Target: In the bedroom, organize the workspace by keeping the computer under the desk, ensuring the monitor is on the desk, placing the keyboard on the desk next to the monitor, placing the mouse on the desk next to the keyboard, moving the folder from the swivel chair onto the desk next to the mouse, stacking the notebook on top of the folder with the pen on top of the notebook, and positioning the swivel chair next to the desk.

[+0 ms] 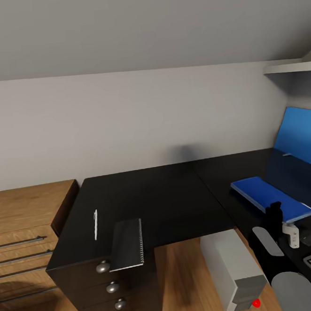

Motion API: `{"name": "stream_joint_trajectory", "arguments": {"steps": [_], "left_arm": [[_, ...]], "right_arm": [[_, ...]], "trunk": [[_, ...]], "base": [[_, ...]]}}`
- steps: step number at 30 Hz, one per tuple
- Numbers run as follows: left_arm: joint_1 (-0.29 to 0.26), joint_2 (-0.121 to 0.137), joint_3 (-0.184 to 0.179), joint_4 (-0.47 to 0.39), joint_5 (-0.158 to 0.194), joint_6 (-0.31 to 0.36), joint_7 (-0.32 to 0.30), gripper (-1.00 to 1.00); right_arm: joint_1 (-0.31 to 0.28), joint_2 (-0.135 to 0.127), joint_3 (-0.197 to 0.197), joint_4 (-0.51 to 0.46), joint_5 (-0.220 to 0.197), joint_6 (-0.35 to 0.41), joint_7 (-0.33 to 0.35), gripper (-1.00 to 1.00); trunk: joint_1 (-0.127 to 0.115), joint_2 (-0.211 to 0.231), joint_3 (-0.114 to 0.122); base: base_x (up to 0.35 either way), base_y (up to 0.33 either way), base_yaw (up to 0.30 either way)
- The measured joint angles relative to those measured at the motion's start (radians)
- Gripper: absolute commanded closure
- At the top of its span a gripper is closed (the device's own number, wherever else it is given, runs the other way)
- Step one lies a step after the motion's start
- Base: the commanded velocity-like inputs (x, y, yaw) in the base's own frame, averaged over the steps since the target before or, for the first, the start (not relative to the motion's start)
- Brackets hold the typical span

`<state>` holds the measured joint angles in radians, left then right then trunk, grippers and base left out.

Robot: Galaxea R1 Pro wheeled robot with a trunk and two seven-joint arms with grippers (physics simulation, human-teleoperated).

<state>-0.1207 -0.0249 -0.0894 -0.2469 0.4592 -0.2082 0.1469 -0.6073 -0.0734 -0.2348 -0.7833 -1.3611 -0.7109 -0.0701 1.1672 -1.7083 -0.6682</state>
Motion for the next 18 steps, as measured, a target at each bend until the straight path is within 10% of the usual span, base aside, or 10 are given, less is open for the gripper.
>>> {"name": "stream_joint_trajectory", "arguments": {"steps": [18], "left_arm": [[0.000, 0.000, 0.000, 0.000, 0.000, 0.000, 0.000, -1.00]], "right_arm": [[0.000, 0.000, 0.000, -0.001, -0.002, -0.005, 0.002, -1.00]], "trunk": [[0.000, 0.000, 0.000]], "base": [[-0.036, 0.000, 0.000]]}}
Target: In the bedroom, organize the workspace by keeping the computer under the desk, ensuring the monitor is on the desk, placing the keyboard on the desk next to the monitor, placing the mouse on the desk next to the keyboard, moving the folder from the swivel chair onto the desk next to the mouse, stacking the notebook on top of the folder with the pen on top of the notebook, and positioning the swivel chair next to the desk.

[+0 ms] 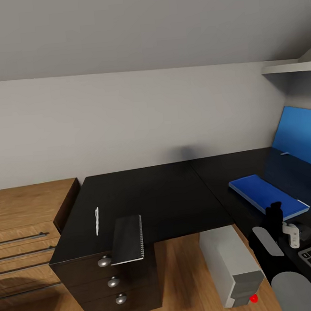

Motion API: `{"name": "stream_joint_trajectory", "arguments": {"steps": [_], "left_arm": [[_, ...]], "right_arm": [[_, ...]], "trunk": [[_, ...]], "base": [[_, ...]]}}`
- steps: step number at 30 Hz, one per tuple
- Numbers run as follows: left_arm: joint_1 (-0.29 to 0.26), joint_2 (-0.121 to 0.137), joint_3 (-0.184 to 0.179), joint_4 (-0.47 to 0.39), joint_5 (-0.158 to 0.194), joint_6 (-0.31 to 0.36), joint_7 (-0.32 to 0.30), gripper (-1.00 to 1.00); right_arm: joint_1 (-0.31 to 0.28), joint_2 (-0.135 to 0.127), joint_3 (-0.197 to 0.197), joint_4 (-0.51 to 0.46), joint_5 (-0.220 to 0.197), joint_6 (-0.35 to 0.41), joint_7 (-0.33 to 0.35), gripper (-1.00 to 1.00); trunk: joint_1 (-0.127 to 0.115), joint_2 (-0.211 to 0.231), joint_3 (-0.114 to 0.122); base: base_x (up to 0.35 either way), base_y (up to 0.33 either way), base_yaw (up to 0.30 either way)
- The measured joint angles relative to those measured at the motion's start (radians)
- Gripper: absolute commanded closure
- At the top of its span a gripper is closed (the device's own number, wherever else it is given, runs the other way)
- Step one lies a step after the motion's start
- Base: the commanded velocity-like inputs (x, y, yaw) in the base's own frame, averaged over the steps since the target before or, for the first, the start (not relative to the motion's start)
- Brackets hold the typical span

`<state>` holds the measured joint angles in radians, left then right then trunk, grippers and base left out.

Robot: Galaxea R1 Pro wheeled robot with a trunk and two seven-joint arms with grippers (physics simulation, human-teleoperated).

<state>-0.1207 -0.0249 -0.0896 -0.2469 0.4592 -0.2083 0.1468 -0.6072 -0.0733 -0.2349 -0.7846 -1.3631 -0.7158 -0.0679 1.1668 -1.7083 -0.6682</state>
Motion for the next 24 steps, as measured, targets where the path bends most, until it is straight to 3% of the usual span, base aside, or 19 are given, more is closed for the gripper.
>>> {"name": "stream_joint_trajectory", "arguments": {"steps": [24], "left_arm": [[0.000, 0.000, 0.000, 0.000, -0.002, 0.000, 0.001, -1.00]], "right_arm": [[0.001, 0.000, -0.001, -0.006, 0.000, -0.031, 0.009, -1.00]], "trunk": [[0.000, 0.000, 0.000]], "base": [[0.000, 0.000, 0.000]]}}
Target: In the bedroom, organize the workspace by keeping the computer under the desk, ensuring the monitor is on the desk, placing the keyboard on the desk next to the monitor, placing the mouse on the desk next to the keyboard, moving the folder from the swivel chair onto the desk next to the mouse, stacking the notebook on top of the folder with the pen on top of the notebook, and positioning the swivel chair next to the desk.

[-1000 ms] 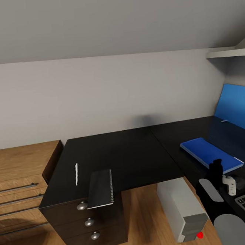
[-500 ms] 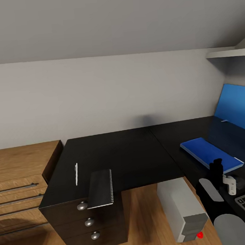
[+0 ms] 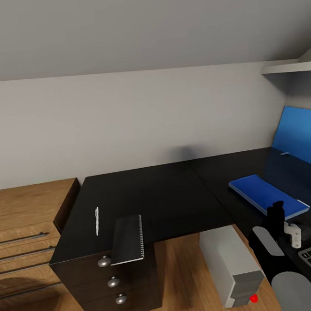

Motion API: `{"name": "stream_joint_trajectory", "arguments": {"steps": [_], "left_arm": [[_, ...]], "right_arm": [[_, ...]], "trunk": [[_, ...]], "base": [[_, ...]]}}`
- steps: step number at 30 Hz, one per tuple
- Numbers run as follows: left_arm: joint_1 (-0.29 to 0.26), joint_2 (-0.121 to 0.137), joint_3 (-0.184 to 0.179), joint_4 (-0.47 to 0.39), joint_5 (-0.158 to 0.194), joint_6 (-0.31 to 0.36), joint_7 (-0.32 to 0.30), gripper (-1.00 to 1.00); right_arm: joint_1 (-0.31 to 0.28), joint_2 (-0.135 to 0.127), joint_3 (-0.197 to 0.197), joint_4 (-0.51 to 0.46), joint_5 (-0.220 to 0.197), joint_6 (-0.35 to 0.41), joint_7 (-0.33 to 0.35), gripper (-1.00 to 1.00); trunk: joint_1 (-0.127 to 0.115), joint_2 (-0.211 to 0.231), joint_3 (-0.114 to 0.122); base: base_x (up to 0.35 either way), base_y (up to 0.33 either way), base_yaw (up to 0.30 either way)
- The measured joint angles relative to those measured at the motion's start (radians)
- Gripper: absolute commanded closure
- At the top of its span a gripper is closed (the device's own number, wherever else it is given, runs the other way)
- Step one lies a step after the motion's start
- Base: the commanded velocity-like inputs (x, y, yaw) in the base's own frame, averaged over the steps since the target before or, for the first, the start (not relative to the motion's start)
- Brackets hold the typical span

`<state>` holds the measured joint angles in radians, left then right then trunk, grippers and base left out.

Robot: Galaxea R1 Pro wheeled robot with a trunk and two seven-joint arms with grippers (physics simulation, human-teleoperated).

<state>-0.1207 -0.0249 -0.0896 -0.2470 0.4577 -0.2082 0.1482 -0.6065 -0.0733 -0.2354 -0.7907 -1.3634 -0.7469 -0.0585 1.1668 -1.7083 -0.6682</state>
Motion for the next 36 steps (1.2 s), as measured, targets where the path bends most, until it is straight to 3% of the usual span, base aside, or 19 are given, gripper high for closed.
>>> {"name": "stream_joint_trajectory", "arguments": {"steps": [7, 25, 26, 30, 33, 36], "left_arm": [[0.000, 0.000, 0.000, 0.000, 0.000, 0.000, 0.000, -1.00], [0.000, 0.000, 0.000, 0.000, 0.000, 0.000, 0.000, -1.00], [0.000, 0.000, -0.001, 0.000, 0.000, 0.001, 0.000, -1.00], [0.000, 0.000, -0.001, 0.001, 0.000, 0.002, 0.000, -1.00], [0.000, 0.000, -0.001, 0.001, 0.000, 0.003, 0.001, -1.00], [0.000, -0.001, 0.000, 0.001, 0.000, 0.002, 0.001, -1.00]], "right_arm": [[0.001, 0.002, 0.001, 0.000, 0.003, -0.007, 0.048, -1.00], [0.002, 0.007, 0.016, 0.000, 0.007, -0.003, 0.061, -1.00], [0.002, 0.008, 0.053, 0.000, 0.015, 0.001, 0.061, -1.00], [0.003, 0.007, 0.137, 0.000, 0.019, 0.011, 0.061, -1.00], [0.003, 0.006, 0.248, 0.000, 0.021, 0.022, 0.060, -1.00], [0.004, 0.008, 0.312, -0.002, 0.023, 0.039, 0.060, -1.00]], "trunk": [[0.000, 0.000, 0.000], [-0.069, 0.126, 0.056], [-0.073, 0.133, 0.059], [-0.088, 0.161, 0.072], [-0.100, 0.182, 0.081], [-0.111, 0.203, 0.091]], "base": [[0.000, 0.000, 0.000], [0.000, 0.000, 0.000], [0.000, 0.000, 0.000], [0.000, 0.000, 0.000], [0.000, 0.000, 0.000], [0.000, 0.000, 0.000]]}}
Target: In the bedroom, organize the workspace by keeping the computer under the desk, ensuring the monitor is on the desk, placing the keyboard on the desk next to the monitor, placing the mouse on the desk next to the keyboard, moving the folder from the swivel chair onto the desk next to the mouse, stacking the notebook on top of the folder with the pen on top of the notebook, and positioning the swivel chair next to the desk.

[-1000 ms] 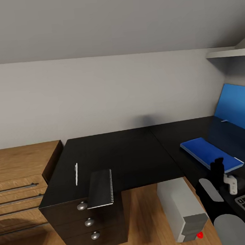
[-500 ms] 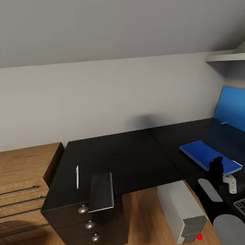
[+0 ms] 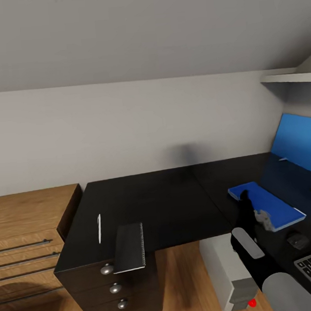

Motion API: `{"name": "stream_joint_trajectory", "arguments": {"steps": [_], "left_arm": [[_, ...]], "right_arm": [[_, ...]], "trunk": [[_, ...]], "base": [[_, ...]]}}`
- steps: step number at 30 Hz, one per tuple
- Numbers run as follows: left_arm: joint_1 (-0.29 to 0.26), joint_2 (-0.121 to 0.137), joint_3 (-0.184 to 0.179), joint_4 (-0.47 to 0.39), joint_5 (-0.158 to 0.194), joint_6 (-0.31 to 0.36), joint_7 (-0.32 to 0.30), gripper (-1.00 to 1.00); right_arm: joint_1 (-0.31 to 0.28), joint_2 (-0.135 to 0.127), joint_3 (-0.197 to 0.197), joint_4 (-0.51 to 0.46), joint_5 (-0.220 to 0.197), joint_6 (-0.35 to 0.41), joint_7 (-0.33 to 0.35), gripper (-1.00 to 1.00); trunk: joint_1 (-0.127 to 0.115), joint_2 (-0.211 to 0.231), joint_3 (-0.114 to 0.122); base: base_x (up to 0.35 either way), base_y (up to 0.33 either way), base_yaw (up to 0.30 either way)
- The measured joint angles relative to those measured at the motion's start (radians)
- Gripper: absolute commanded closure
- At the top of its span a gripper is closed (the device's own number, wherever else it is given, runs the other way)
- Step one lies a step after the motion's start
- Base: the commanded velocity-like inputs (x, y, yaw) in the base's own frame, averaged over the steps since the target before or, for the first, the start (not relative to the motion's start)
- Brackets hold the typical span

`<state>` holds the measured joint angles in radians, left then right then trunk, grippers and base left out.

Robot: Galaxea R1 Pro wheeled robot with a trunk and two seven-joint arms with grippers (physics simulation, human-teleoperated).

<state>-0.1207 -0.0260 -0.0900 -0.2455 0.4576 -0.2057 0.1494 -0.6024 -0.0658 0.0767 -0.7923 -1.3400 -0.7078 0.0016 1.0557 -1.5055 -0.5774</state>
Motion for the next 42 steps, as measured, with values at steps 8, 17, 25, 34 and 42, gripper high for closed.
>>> {"name": "stream_joint_trajectory", "arguments": {"steps": [8, 17, 25, 34, 42], "left_arm": [[0.000, 0.000, 0.000, 0.000, 0.000, -0.001, 0.002, -1.00], [0.000, 0.000, 0.000, 0.000, 0.000, -0.001, 0.002, -1.00], [0.000, 0.000, 0.000, 0.000, 0.000, -0.001, 0.002, -1.00], [0.000, 0.001, 0.000, 0.000, -0.001, -0.002, 0.002, -1.00], [0.000, 0.001, 0.001, 0.000, -0.001, -0.004, 0.002, -1.00]], "right_arm": [[0.000, 0.003, 0.064, 0.000, -0.006, 0.165, -0.002, -1.00], [0.001, -0.042, 0.065, -0.141, -0.160, 0.980, -0.148, -1.00], [0.002, -0.106, 0.070, -0.193, -0.207, 1.132, -0.174, -1.00], [0.004, -0.115, 0.070, -0.198, -0.211, 1.155, -0.159, -1.00], [0.006, -0.114, 0.070, -0.201, -0.210, 1.155, -0.158, -1.00]], "trunk": [[-0.019, 0.035, 0.016], [-0.019, 0.035, 0.016], [-0.019, 0.035, 0.016], [-0.019, 0.035, 0.016], [-0.019, 0.035, 0.016]], "base": [[0.000, 0.000, 0.000], [0.000, 0.000, 0.000], [0.000, 0.000, 0.000], [0.000, 0.000, 0.000], [0.000, 0.000, 0.000]]}}
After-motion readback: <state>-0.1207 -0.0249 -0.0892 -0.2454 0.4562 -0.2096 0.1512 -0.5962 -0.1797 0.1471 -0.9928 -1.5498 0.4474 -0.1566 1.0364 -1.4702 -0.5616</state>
